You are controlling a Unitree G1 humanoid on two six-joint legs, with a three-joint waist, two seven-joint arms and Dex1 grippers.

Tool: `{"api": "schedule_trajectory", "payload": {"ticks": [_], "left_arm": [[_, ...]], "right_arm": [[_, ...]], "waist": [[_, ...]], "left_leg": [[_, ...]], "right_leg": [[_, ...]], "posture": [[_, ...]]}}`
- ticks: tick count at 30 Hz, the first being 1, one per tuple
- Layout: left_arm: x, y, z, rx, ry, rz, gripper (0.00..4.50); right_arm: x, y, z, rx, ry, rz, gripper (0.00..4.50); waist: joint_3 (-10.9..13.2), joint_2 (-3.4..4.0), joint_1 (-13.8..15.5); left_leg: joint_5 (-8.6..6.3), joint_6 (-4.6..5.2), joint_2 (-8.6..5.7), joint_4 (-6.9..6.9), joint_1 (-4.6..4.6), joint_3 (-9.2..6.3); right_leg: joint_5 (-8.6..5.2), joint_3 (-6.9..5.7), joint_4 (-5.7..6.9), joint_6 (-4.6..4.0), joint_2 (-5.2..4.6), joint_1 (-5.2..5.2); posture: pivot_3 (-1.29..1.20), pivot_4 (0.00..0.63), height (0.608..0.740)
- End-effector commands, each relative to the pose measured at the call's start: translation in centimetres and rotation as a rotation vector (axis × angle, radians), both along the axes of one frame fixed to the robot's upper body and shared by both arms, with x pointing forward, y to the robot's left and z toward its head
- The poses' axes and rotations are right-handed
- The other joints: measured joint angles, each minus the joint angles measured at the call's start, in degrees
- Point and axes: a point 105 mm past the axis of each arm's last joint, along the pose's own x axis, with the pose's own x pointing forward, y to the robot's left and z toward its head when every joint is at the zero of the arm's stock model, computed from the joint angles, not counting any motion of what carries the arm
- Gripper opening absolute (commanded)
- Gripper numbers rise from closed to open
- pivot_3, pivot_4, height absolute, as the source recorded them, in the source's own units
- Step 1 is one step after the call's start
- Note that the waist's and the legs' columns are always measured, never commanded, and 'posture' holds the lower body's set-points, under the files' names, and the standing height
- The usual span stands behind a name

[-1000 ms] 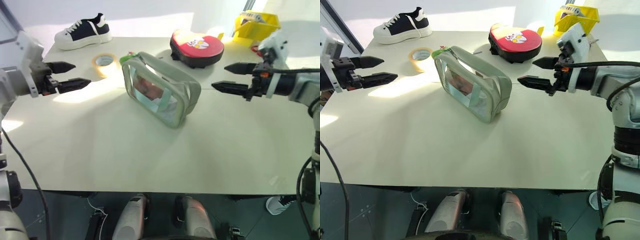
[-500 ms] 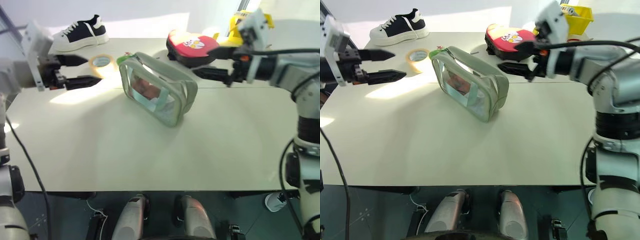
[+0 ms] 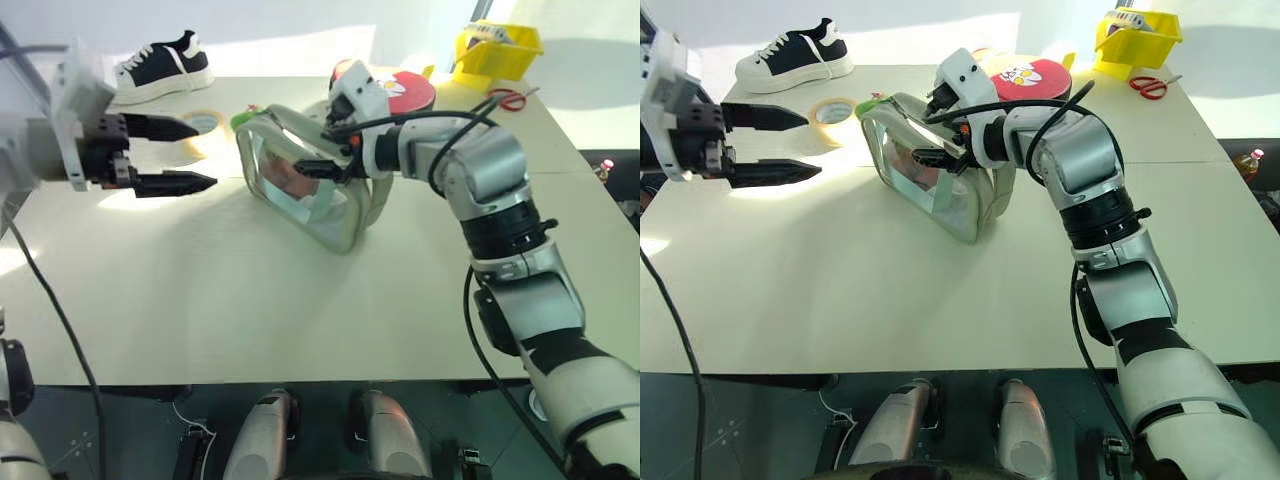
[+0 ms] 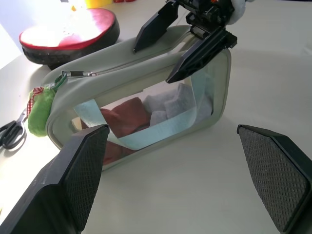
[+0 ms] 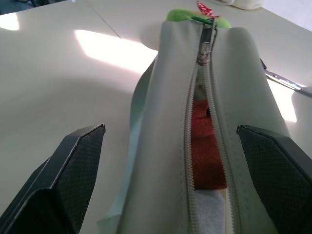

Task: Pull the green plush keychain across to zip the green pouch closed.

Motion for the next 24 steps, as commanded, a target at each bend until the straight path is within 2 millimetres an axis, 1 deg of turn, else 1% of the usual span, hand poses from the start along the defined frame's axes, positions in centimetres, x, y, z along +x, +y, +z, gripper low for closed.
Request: {"api": "schedule_trajectory", "payload": {"ticks": [1, 2, 3, 4, 6, 8, 10, 12, 14, 16, 17, 19, 24], "left_arm": [[-0.8, 0.3, 1.9, 0.010, -0.092, 0.015, 4.50], [-0.9, 0.3, 1.9, 0.007, -0.095, 0.018, 4.50], [-0.9, 0.3, 1.9, 0.004, -0.096, 0.021, 4.50], [-0.9, 0.3, 1.9, 0.002, -0.097, 0.022, 4.50], [-0.9, 0.4, 1.8, 0.007, -0.098, 0.030, 4.50], [-0.9, 0.4, 1.8, 0.010, -0.099, 0.034, 4.50], [-0.9, 0.5, 1.9, 0.008, -0.101, 0.038, 4.50], [-0.7, 0.5, 1.9, 0.010, -0.105, 0.041, 4.50], [-0.7, 0.5, 1.9, 0.011, -0.106, 0.041, 4.50], [-0.6, 0.5, 2.0, 0.010, -0.106, 0.041, 4.50], [-0.6, 0.5, 2.0, 0.009, -0.106, 0.042, 4.50], [-0.5, 0.5, 1.9, 0.010, -0.105, 0.042, 4.50], [-0.4, 0.3, 1.7, 0.009, -0.104, 0.041, 4.50]], "right_arm": [[-0.6, 1.0, 2.0, -0.030, -0.118, 0.079, 3.65], [-0.6, 1.1, 1.9, -0.043, -0.136, 0.092, 3.08], [-0.6, 1.1, 1.8, -0.052, -0.146, 0.101, 2.68], [-0.6, 1.1, 1.7, -0.060, -0.154, 0.111, 2.03], [-0.6, 1.2, 1.8, -0.093, -0.199, 0.142, 0.99], [-0.5, 1.2, 2.0, -0.127, -0.250, 0.167, 0.05], [0.0, 0.7, 2.5, -0.231, -0.403, 0.204, 0.05], [0.4, 0.4, 4.1, -0.326, -0.610, 0.247, 0.05], [0.5, 0.3, 5.3, -0.373, -0.732, 0.281, 0.05], [0.4, 0.0, 6.3, -0.399, -0.816, 0.325, 0.05], [0.4, -0.2, 6.5, -0.407, -0.830, 0.337, 0.05], [0.6, -0.7, 6.2, -0.404, -0.792, 0.355, 0.05], [0.6, -2.2, 2.5, -0.472, -0.759, 0.441, 0.05]], "waist": [[0.0, 0.00, -0.1], [0.0, 0.00, -0.1], [0.0, 0.00, -0.1], [0.0, 0.00, -0.1], [0.0, 0.00, -0.1], [0.0, 0.00, -0.1], [0.0, 0.01, -0.1], [0.0, 0.01, -0.1], [0.0, 0.01, -0.1], [0.0, 0.01, -0.3], [0.0, 0.01, -0.3], [0.0, 0.01, -0.3], [0.0, 0.00, -0.2]], "left_leg": [[0.00, 0.00, 0.00, 0.01, 0.01, 0.01], [0.00, 0.00, 0.00, 0.02, 0.02, 0.01], [0.00, 0.00, 0.02, 0.05, 0.02, 0.00], [0.00, -0.01, 0.03, 0.07, 0.02, 0.01], [0.01, -0.02, 0.03, 0.11, 0.04, 0.01], [0.01, -0.02, 0.04, 0.19, 0.04, 0.02], [0.00, -0.02, 0.04, 0.31, 0.02, 0.03], [0.00, -0.02, 0.04, 0.38, 0.01, 0.03], [0.00, -0.03, 0.04, 0.41, 0.00, 0.05], [0.00, -0.03, 0.04, 0.39, 0.00, 0.06], [0.00, -0.03, 0.05, 0.37, -0.03, 0.09], [0.00, -0.04, 0.06, 0.34, -0.03, 0.13], [0.00, -0.03, 0.08, 0.39, 0.00, 0.17]], "right_leg": [[0.00, 0.02, 0.03, 0.01, 0.01, 0.00], [0.00, 0.03, 0.06, 0.01, 0.01, -0.01], [0.00, 0.03, 0.08, 0.01, 0.04, -0.01], [0.00, 0.04, 0.14, 0.01, 0.05, -0.02], [0.00, 0.06, 0.24, 0.00, 0.05, -0.04], [0.00, 0.09, 0.33, 0.00, 0.06, -0.06], [-0.01, 0.10, 0.41, 0.01, 0.06, -0.08], [-0.01, 0.11, 0.45, 0.01, 0.05, -0.09], [-0.04, 0.14, 0.45, 0.05, 0.05, -0.12], [-0.02, 0.18, 0.45, 0.02, 0.06, -0.16], [-0.01, 0.21, 0.48, 0.00, 0.07, -0.20], [-0.01, 0.26, 0.54, -0.01, 0.09, -0.23], [-0.01, 0.26, 0.56, -0.01, 0.10, -0.16]], "posture": [[0.00, 0.150, 0.740], [0.00, 0.150, 0.740], [0.00, 0.150, 0.740], [0.00, 0.150, 0.740], [0.00, 0.150, 0.740], [0.00, 0.150, 0.740], [0.00, 0.150, 0.740], [0.00, 0.150, 0.740], [0.00, 0.150, 0.740], [0.00, 0.150, 0.740], [0.00, 0.150, 0.740], [0.00, 0.150, 0.740], [0.00, 0.150, 0.740]]}}
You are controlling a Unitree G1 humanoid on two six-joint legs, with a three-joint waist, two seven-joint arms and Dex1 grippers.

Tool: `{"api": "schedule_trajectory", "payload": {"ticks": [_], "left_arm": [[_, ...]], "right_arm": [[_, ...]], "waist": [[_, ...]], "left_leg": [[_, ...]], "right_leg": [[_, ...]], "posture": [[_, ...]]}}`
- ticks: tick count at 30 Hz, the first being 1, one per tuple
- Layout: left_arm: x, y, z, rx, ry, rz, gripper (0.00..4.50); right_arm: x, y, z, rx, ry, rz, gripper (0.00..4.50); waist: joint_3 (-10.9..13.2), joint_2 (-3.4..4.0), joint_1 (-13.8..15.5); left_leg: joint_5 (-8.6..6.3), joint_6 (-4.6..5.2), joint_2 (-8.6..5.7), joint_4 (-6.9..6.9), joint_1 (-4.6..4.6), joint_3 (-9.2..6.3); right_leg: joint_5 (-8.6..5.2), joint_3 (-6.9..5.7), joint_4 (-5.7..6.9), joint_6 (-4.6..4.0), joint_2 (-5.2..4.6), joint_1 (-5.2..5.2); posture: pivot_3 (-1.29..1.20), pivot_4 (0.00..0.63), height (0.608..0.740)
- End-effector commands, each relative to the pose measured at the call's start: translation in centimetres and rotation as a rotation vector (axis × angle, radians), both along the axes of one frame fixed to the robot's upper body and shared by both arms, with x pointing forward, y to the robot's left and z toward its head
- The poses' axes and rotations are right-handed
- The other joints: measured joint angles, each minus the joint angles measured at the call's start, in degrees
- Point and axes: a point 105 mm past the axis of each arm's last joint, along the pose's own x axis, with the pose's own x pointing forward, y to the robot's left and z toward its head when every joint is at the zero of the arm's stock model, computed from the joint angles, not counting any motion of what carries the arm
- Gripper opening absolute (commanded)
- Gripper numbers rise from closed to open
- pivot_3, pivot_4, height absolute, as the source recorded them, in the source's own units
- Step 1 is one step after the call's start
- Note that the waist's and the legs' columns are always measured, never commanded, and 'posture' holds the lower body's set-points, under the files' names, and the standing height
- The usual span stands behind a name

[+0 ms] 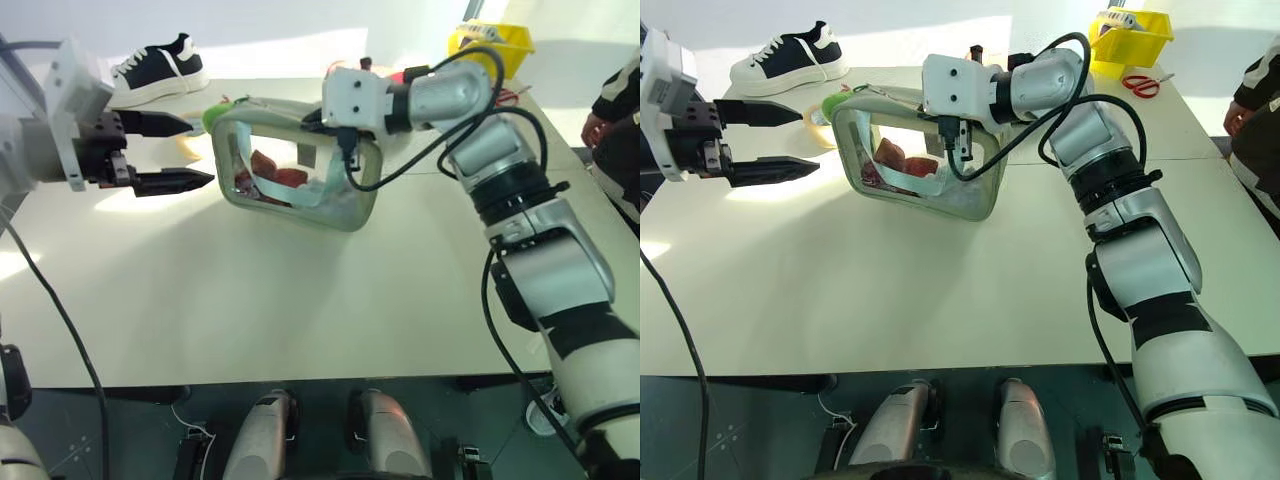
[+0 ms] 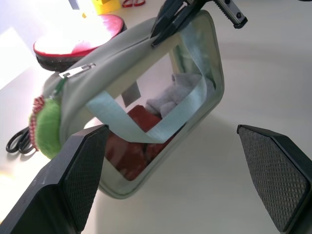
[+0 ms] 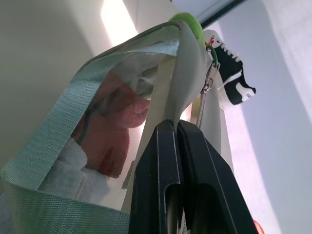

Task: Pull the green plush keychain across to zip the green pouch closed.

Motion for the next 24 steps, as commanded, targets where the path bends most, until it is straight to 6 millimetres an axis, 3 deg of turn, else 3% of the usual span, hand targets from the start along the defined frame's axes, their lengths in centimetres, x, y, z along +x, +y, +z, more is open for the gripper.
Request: {"api": "schedule_trajectory", "payload": {"ticks": [1, 6, 14, 17, 21, 24], "left_arm": [[-0.3, 0.1, 1.3, 0.005, -0.059, 0.002, 4.50], [-0.1, -0.1, 1.3, 0.002, -0.056, -0.004, 4.50], [0.1, -0.5, 1.0, -0.003, -0.044, -0.024, 4.50], [0.3, -0.5, 1.1, -0.008, -0.041, -0.026, 4.50], [0.5, 0.0, 1.1, -0.013, -0.036, -0.006, 4.50], [0.8, 1.2, 0.9, -0.024, -0.032, 0.043, 4.50]], "right_arm": [[-0.6, -1.1, -0.5, -0.021, -0.018, 0.048, 0.05], [-1.4, -2.1, -1.3, -0.058, 0.017, 0.095, 0.05], [-0.6, -3.6, -2.0, -0.035, 0.105, 0.012, 0.05], [-0.7, -3.6, -1.0, 0.045, 0.145, -0.016, 0.90], [-1.4, -4.8, 1.1, 0.123, 0.193, -0.075, 2.90], [-2.8, -6.4, 2.1, 0.168, 0.236, -0.112, 2.90]], "waist": [[0.0, 0.00, 0.2], [0.0, 0.01, 0.2], [0.0, 0.00, 0.3], [0.0, 0.00, 0.3], [0.0, 0.01, 0.3], [0.0, 0.00, 0.5]], "left_leg": [[0.00, 0.00, 0.00, 0.02, 0.01, 0.00], [0.01, 0.00, 0.00, 0.09, 0.04, 0.00], [0.01, -0.02, 0.01, 0.09, 0.05, -0.01], [0.01, -0.02, 0.01, 0.10, 0.06, -0.01], [0.01, -0.01, 0.00, 0.11, 0.05, -0.01], [0.00, 0.00, 0.01, 0.11, 0.03, -0.02]], "right_leg": [[0.00, 0.00, 0.00, 0.00, 0.00, 0.02], [0.00, 0.02, 0.02, 0.00, 0.00, 0.05], [0.00, 0.03, 0.03, 0.00, 0.00, 0.06], [0.01, 0.02, 0.04, -0.01, 0.00, 0.08], [0.01, 0.03, 0.05, -0.01, -0.01, 0.07], [0.00, 0.02, 0.04, -0.01, -0.02, 0.07]], "posture": [[0.00, 0.150, 0.740], [0.00, 0.150, 0.740], [0.00, 0.150, 0.740], [0.00, 0.150, 0.740], [0.00, 0.150, 0.740], [0.00, 0.150, 0.740]]}}
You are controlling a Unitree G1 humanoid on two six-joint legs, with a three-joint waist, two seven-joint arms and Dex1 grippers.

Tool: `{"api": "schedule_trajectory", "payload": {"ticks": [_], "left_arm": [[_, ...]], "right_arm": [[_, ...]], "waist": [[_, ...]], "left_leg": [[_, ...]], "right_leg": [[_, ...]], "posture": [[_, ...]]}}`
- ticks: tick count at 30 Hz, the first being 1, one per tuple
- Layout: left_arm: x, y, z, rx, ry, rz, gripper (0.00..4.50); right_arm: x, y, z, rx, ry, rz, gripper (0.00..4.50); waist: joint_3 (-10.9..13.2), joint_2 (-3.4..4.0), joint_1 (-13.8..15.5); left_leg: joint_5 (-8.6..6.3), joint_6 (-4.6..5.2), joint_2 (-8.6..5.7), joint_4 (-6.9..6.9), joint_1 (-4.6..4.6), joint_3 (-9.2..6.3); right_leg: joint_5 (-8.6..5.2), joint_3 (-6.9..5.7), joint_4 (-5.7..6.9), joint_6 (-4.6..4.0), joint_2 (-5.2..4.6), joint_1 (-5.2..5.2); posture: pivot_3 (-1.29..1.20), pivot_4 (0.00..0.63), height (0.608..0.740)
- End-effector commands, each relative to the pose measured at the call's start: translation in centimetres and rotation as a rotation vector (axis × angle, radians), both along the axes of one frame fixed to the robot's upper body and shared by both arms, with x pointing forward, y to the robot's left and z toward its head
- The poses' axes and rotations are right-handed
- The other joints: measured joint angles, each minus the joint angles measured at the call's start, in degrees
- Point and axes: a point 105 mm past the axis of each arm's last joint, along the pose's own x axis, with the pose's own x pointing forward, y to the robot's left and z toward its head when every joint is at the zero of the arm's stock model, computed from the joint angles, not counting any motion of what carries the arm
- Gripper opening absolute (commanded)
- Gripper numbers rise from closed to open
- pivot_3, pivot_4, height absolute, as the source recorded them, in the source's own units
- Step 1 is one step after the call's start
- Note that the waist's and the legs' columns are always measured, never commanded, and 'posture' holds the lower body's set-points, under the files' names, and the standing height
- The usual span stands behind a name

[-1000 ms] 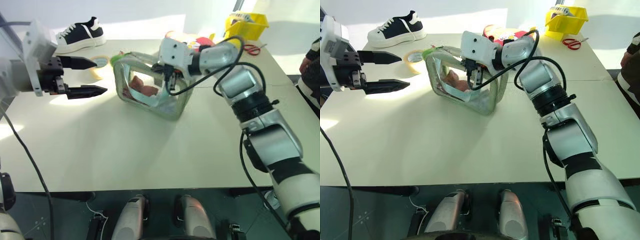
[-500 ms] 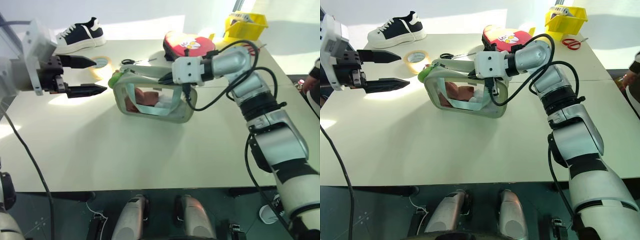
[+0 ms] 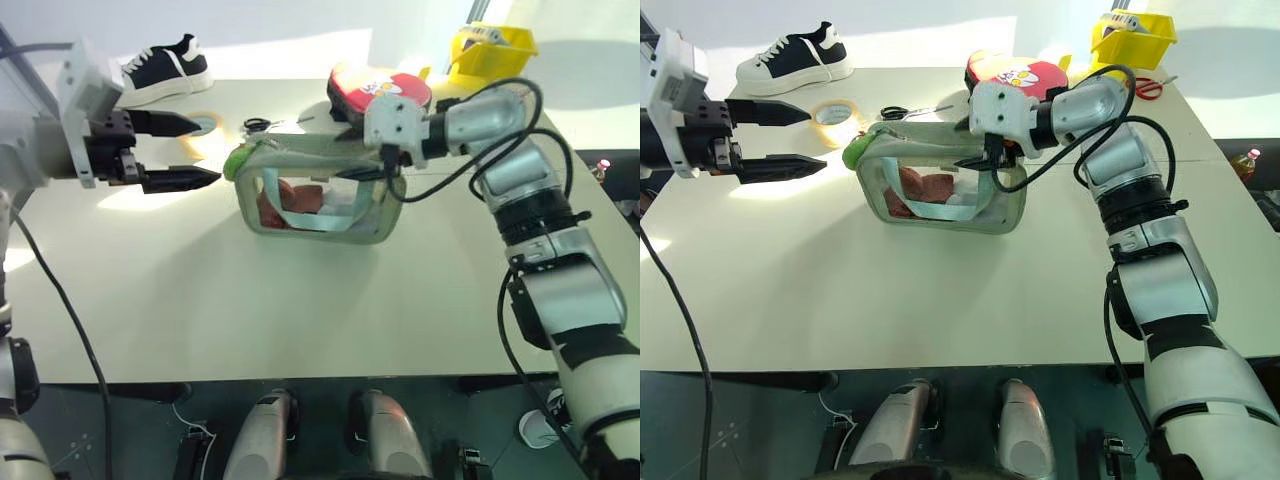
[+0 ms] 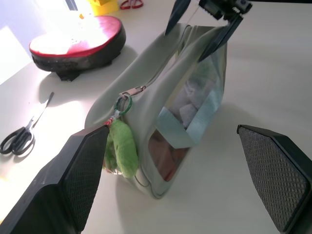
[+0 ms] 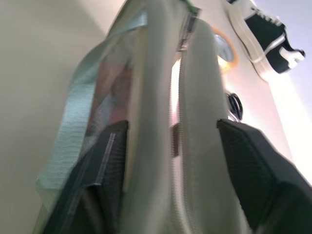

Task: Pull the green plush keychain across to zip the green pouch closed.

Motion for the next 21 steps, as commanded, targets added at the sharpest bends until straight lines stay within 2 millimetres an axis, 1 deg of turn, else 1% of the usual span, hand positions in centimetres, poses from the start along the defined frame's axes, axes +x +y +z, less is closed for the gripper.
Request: {"api": "schedule_trajectory", "payload": {"ticks": [1, 4, 10, 12, 13, 14, 15, 16, 17, 21], "left_arm": [[0.0, 1.5, 1.2, -0.005, -0.056, 0.059, 4.50], [0.5, 2.2, 0.7, -0.015, -0.047, 0.088, 4.50], [2.5, 2.6, -0.2, -0.058, -0.025, 0.128, 4.50], [3.1, 2.2, -0.7, -0.078, -0.004, 0.120, 4.50], [3.3, 2.0, -1.0, -0.080, 0.006, 0.115, 4.50], [3.5, 1.8, -1.5, -0.081, 0.016, 0.109, 4.50], [3.7, 1.5, -1.8, -0.086, 0.027, 0.101, 4.50], [4.0, 1.1, -2.3, -0.098, 0.040, 0.095, 4.50], [4.2, 0.8, -2.8, -0.105, 0.050, 0.092, 4.50], [5.3, 0.0, -5.1, -0.090, 0.077, 0.101, 4.50]], "right_arm": [[-1.9, -1.7, 2.5, 0.072, -0.009, -0.030, 2.90], [-2.8, -2.7, 1.4, 0.067, 0.021, -0.079, 2.90], [-3.3, -3.0, -2.3, 0.021, 0.065, -0.121, 2.90], [-3.1, -3.0, -3.0, 0.013, 0.068, -0.129, 2.39], [-3.0, -3.0, -3.2, 0.011, 0.066, -0.134, 1.99], [-2.8, -3.1, -3.3, 0.007, 0.059, -0.141, 1.41], [-2.6, -3.1, -3.3, 0.006, 0.053, -0.148, 0.97], [-2.6, -3.1, -3.3, 0.011, 0.050, -0.151, 0.43], [-2.5, -3.1, -3.3, 0.014, 0.048, -0.152, 0.01], [-2.5, -2.9, -3.2, 0.024, 0.040, -0.156, 0.01]], "waist": [[0.0, 0.00, 0.0], [0.0, -0.03, -0.1], [0.0, -0.03, -0.1], [0.0, -0.03, -0.1], [0.0, -0.03, -0.1], [0.0, -0.03, -0.1], [0.0, -0.04, -0.1], [0.0, -0.04, -0.1], [0.0, -0.04, 0.0], [0.0, -0.06, 0.0]], "left_leg": [[-0.01, 0.02, 0.00, 0.00, 0.00, 0.01], [-0.03, 0.04, -0.01, 0.01, 0.01, 0.03], [-0.02, 0.03, 0.00, 0.04, 0.03, 0.07], [-0.02, 0.04, -0.01, 0.07, 0.02, 0.08], [-0.02, 0.04, -0.01, 0.09, 0.01, 0.08], [-0.03, 0.05, -0.02, 0.09, 0.01, 0.10], [-0.03, 0.06, -0.02, 0.09, 0.01, 0.10], [-0.04, 0.07, -0.02, 0.09, 0.02, 0.11], [-0.04, 0.07, -0.02, 0.09, 0.01, 0.11], [-0.04, 0.08, -0.02, 0.13, 0.01, 0.11]], "right_leg": [[0.00, 0.00, -0.01, 0.00, -0.01, 0.00], [0.00, 0.00, -0.04, 0.01, -0.04, 0.02], [0.01, -0.02, 0.01, 0.02, -0.14, 0.00], [0.01, -0.02, 0.02, 0.02, -0.13, 0.01], [0.01, -0.03, 0.02, 0.02, -0.13, 0.01], [0.01, -0.03, 0.02, 0.03, -0.13, 0.01], [0.01, -0.03, 0.02, 0.03, -0.14, 0.01], [0.01, -0.03, 0.02, 0.03, -0.14, 0.02], [0.01, -0.03, 0.02, 0.03, -0.14, 0.02], [0.02, -0.02, 0.02, 0.03, -0.14, 0.04]], "posture": [[0.00, 0.150, 0.740], [0.00, 0.150, 0.740], [0.00, 0.150, 0.740], [0.00, 0.150, 0.740], [0.00, 0.150, 0.740], [0.00, 0.150, 0.740], [0.00, 0.150, 0.740], [0.00, 0.150, 0.740], [0.00, 0.150, 0.740], [0.00, 0.150, 0.740]]}}
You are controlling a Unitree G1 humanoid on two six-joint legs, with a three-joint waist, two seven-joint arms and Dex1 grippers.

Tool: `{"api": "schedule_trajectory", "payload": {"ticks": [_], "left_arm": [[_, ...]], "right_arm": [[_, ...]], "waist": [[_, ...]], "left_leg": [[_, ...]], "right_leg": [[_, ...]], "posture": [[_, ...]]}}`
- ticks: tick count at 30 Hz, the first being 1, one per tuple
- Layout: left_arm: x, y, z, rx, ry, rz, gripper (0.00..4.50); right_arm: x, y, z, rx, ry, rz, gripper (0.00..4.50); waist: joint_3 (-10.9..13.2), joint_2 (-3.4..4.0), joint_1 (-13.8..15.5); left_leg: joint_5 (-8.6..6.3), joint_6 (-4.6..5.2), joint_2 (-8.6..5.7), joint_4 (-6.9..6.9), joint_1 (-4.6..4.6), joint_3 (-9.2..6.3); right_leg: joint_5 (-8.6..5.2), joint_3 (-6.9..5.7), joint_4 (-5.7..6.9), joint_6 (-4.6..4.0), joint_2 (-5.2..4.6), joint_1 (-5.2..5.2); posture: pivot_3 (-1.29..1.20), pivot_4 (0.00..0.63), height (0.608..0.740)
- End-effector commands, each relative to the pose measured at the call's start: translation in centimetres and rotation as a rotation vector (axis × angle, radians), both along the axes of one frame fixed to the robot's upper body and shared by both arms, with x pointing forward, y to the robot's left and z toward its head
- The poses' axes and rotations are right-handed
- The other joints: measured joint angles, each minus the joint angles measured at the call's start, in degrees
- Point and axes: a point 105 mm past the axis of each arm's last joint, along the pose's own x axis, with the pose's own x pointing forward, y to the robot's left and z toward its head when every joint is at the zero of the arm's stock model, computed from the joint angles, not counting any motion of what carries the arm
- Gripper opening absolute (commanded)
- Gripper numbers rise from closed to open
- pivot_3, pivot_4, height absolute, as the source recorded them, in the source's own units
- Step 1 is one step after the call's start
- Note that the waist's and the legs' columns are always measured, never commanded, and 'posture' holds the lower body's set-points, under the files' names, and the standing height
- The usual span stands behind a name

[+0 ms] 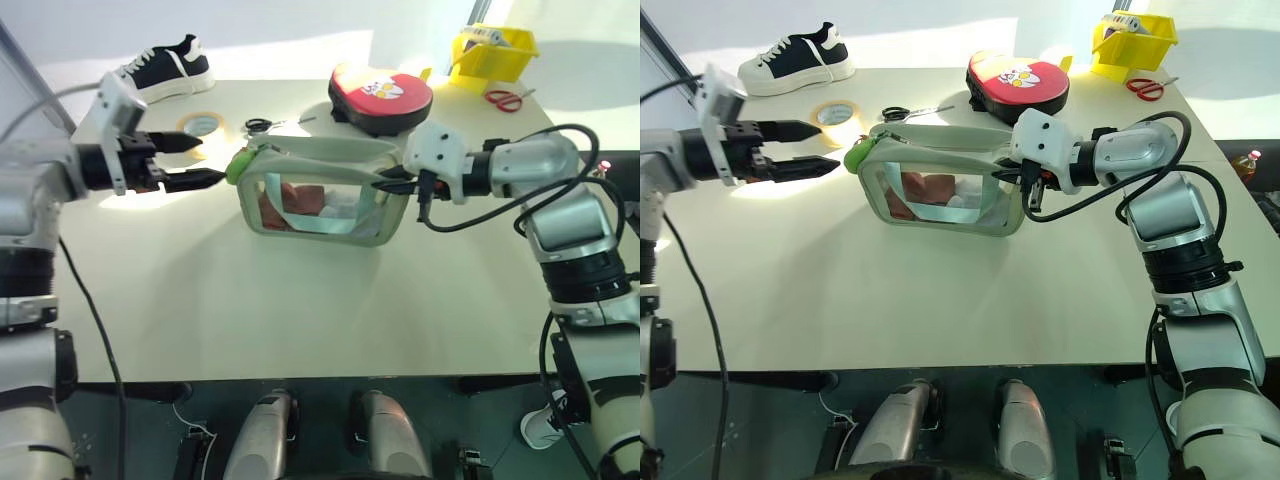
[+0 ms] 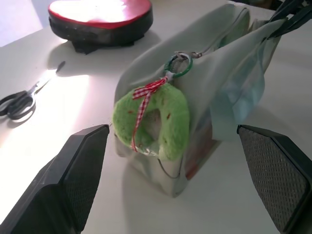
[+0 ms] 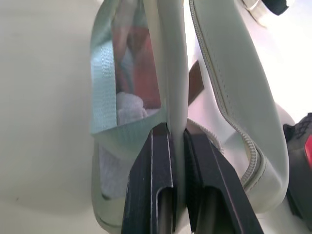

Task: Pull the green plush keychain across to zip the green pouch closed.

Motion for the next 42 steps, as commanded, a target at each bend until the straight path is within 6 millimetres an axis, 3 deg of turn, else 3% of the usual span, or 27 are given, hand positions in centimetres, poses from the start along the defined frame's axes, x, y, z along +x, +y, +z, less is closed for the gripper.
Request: {"api": "schedule_trajectory", "payload": {"ticks": [1, 2, 5, 12, 16, 21, 25, 29, 33, 41, 42], "left_arm": [[0.7, 0.0, -0.6, 0.022, -0.026, 0.025, 4.50], [0.8, 0.0, -0.7, 0.021, -0.025, 0.030, 4.50], [1.2, 0.3, 0.0, -0.020, -0.029, 0.045, 3.59], [1.1, 0.3, 0.7, -0.037, -0.031, 0.028, 0.05], [1.0, 0.4, 1.0, -0.030, -0.045, 0.023, 0.05], [1.7, -0.5, 4.4, -0.080, -0.150, 0.049, 0.05], [0.7, -4.7, 5.4, 0.000, -0.229, -0.096, 0.05], [0.1, -7.5, 4.1, 0.162, -0.296, -0.180, 0.05], [0.2, -7.6, 2.7, 0.291, -0.321, -0.179, 0.05], [-0.1, -5.7, 5.0, 0.288, -0.329, -0.124, 4.09], [-0.5, -5.2, 5.0, 0.300, -0.315, -0.127, 4.09]], "right_arm": [[-0.1, 0.4, 0.9, 0.010, -0.049, 0.005, 0.01], [-0.1, 0.4, 0.9, 0.010, -0.048, 0.005, 0.01], [-0.1, 0.5, 0.9, 0.009, -0.047, 0.004, 0.00], [-0.1, 0.4, 0.7, 0.001, -0.048, -0.005, 0.00], [-0.1, 0.4, 0.6, -0.002, -0.046, -0.007, 0.00], [-0.1, 0.5, 0.7, 0.001, -0.053, -0.008, 0.00], [0.1, 0.8, 0.9, 0.006, -0.059, -0.004, 0.00], [0.2, 1.1, 0.9, 0.009, -0.062, 0.000, 0.00], [0.3, 1.3, 0.9, 0.015, -0.063, 0.003, 0.00], [0.2, 1.5, 0.6, 0.019, -0.057, 0.004, 0.00], [0.2, 1.5, 0.6, 0.019, -0.058, 0.004, 0.00]], "waist": [[0.0, 0.00, 0.0], [0.0, 0.00, -0.1], [0.0, 0.00, -0.1], [0.0, -0.01, -0.1], [0.0, -0.01, -0.1], [0.0, -0.04, 0.1], [0.0, -0.04, 0.0], [0.0, -0.04, -0.1], [0.0, -0.04, -0.3], [0.0, -0.04, -0.2], [0.0, -0.04, -0.3]], "left_leg": [[0.00, 0.00, 0.00, 0.00, 0.00, 0.00], [0.00, 0.00, 0.00, 0.00, 0.01, 0.00], [0.00, 0.00, 0.01, 0.00, 0.01, 0.00], [-0.01, 0.01, 0.00, 0.04, 0.01, 0.00], [-0.01, 0.01, 0.01, 0.03, 0.01, -0.01], [-0.01, 0.01, 0.01, 0.06, 0.00, -0.02], [-0.03, 0.05, -0.01, 0.08, 0.01, -0.01], [-0.03, 0.05, -0.01, 0.10, 0.01, -0.01], [-0.03, 0.05, 0.03, 0.05, 0.08, 0.04], [-0.03, 0.05, 0.04, 0.09, 0.06, 0.03], [-0.03, 0.05, 0.04, 0.09, 0.06, 0.03]], "right_leg": [[0.00, 0.00, 0.00, 0.00, 0.00, 0.00], [0.00, 0.00, 0.01, 0.00, 0.00, 0.00], [0.00, 0.00, 0.02, 0.00, 0.01, 0.00], [0.01, 0.00, 0.02, 0.00, -0.01, 0.01], [0.01, 0.00, 0.02, 0.00, -0.01, 0.01], [0.01, -0.01, 0.03, 0.01, -0.01, 0.01], [0.02, -0.01, 0.01, 0.03, -0.02, 0.05], [0.03, 0.00, 0.01, 0.03, -0.01, 0.08], [0.03, 0.02, 0.04, 0.03, 0.02, 0.07], [0.03, 0.01, 0.03, 0.03, 0.04, 0.07], [0.03, 0.01, 0.03, 0.03, 0.04, 0.06]], "posture": [[0.00, 0.150, 0.740], [0.00, 0.150, 0.740], [0.00, 0.150, 0.740], [0.00, 0.150, 0.740], [0.00, 0.150, 0.740], [0.00, 0.150, 0.740], [0.00, 0.150, 0.740], [0.00, 0.150, 0.740], [0.00, 0.150, 0.740], [0.00, 0.150, 0.740], [0.00, 0.150, 0.740]]}}
